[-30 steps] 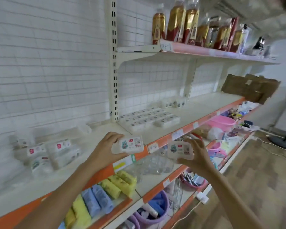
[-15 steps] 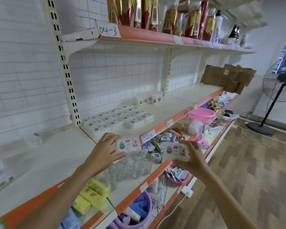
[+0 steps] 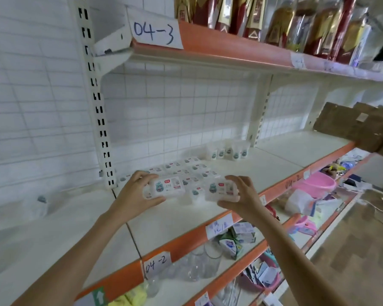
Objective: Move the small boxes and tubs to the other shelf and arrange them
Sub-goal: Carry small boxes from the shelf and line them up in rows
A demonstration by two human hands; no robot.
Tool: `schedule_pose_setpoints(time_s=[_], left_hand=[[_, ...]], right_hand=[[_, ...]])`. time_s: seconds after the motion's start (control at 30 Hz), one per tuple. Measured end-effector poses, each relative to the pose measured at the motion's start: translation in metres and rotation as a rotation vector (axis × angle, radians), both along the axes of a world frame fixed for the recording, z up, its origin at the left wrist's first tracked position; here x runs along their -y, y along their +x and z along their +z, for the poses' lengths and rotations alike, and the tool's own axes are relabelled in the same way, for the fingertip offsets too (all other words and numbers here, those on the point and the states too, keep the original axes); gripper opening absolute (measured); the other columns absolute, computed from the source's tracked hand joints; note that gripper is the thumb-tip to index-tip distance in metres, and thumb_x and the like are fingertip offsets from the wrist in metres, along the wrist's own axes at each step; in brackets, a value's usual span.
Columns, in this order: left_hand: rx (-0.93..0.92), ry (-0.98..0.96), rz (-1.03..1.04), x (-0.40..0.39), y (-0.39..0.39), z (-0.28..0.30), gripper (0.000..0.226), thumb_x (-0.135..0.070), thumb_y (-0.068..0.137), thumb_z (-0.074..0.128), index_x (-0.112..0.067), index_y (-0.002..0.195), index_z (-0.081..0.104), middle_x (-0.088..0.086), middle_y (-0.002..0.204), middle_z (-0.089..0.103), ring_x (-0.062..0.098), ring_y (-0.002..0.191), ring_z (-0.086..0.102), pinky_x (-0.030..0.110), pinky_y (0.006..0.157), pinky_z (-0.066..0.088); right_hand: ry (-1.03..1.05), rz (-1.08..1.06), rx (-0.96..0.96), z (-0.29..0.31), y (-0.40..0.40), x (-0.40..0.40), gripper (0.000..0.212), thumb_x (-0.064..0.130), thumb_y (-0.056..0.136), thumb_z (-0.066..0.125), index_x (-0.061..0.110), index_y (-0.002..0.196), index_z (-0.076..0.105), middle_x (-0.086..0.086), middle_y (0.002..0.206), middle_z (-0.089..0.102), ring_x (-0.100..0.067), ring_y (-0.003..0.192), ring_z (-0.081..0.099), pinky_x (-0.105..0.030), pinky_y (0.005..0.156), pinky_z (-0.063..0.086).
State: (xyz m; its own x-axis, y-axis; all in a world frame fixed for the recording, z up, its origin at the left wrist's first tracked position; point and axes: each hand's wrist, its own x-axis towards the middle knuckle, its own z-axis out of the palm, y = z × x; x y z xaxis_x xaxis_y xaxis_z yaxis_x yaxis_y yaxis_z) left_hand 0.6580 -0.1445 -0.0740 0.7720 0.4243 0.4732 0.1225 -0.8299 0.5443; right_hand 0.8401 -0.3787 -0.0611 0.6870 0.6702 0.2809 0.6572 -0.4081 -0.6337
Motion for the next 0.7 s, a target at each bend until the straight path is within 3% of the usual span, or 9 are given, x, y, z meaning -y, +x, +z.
schedule_pose_setpoints(time_s=[0.13,0.23,0.33,0.53,0.7], left_hand=[[0.036,-0.075,0.085,-0.011,-0.006,-0.003,0.064,-0.030,0.069,0.079,-0.019,0.126,0.053,-0.006,0.108,0.044,-0.001,0.098,0.049,0.011,0.093,0.036],[0.082,-0.121,0.149,-0.014,-0.016,-0.008,0.062,-0.024,0.067,0.080,-0.021,0.123,0.054,-0.014,0.106,0.045,-0.013,0.100,0.047,-0.002,0.088,0.033],[0.080,-0.173,0.247,-0.008,-0.030,-0.015,0.060,-0.021,0.068,0.080,-0.023,0.121,0.052,-0.010,0.109,0.048,-0.005,0.097,0.051,0.001,0.086,0.038],[0.041,-0.229,0.406,0.016,-0.043,-0.036,0.060,-0.020,0.069,0.080,-0.011,0.123,0.055,-0.007,0.110,0.050,0.002,0.099,0.053,0.000,0.086,0.038],[0.045,-0.312,0.527,0.042,-0.037,-0.046,0.058,-0.015,0.070,0.079,-0.010,0.122,0.054,-0.002,0.112,0.049,0.006,0.096,0.055,0.006,0.081,0.044]], right_hand=[[-0.005,0.140,-0.014,-0.004,0.010,-0.033,0.073,0.025,0.069,0.079,0.021,0.132,0.043,0.001,0.124,0.033,-0.019,0.116,0.040,-0.030,0.100,0.041],[-0.075,0.276,0.054,-0.012,0.017,-0.055,0.074,0.030,0.070,0.078,0.018,0.133,0.042,-0.002,0.133,0.029,-0.019,0.121,0.037,-0.022,0.101,0.033],[-0.171,0.427,0.128,-0.019,0.022,-0.074,0.073,0.036,0.074,0.075,0.018,0.135,0.039,-0.002,0.135,0.028,-0.017,0.123,0.035,-0.016,0.094,0.026],[-0.316,0.590,0.329,-0.034,0.032,-0.103,0.074,0.058,0.076,0.062,0.024,0.137,0.038,0.001,0.139,0.036,-0.021,0.130,0.029,-0.036,0.109,0.027],[-0.345,0.589,0.428,-0.050,0.039,-0.109,0.069,0.061,0.082,0.052,0.026,0.139,0.035,0.002,0.139,0.033,-0.023,0.132,0.025,-0.038,0.110,0.021]])
